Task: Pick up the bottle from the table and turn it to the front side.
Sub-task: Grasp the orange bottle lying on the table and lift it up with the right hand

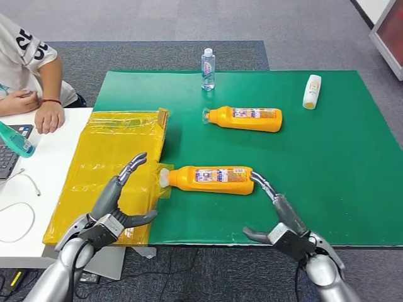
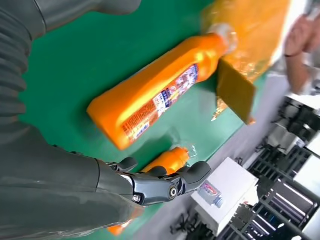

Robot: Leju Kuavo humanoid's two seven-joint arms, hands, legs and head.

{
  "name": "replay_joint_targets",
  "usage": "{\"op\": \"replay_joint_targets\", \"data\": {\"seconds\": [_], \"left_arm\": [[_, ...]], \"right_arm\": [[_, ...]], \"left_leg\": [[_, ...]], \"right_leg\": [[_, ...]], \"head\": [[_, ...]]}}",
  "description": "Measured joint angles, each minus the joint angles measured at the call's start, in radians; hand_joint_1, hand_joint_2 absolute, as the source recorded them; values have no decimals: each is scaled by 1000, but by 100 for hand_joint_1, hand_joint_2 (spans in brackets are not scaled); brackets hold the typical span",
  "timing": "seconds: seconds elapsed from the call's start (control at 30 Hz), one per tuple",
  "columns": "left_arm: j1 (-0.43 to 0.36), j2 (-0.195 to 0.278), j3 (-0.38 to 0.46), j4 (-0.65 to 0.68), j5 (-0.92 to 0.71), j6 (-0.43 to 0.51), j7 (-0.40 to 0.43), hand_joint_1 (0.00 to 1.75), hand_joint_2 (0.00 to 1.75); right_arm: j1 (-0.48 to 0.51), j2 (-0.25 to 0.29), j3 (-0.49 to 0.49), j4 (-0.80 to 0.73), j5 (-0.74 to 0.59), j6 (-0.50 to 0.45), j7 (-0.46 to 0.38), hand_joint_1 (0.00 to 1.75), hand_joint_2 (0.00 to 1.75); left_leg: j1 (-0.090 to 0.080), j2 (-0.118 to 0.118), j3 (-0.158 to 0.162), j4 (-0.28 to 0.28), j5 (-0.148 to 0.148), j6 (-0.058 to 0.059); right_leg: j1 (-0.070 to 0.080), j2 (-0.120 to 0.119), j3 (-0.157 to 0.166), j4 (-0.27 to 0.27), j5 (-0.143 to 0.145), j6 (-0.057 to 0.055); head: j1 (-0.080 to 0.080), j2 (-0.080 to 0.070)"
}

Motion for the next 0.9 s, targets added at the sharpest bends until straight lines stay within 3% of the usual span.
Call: {"op": "replay_joint_targets", "data": {"seconds": [0.4,0.9], "left_arm": [[-69,-13,-44,66,29,-17,-33,0,175],[-111,-25,-71,134,45,-22,-67,0,175]], "right_arm": [[-305,-89,267,112,69,22,73,0,175],[-661,-79,577,283,34,151,182,0,175]], "left_leg": [[0,0,0,0,3,0],[0,0,0,0,4,0]], "right_leg": [[0,0,0,0,3,1],[0,0,0,0,4,1]], "head": [[0,0],[0,0]]}}
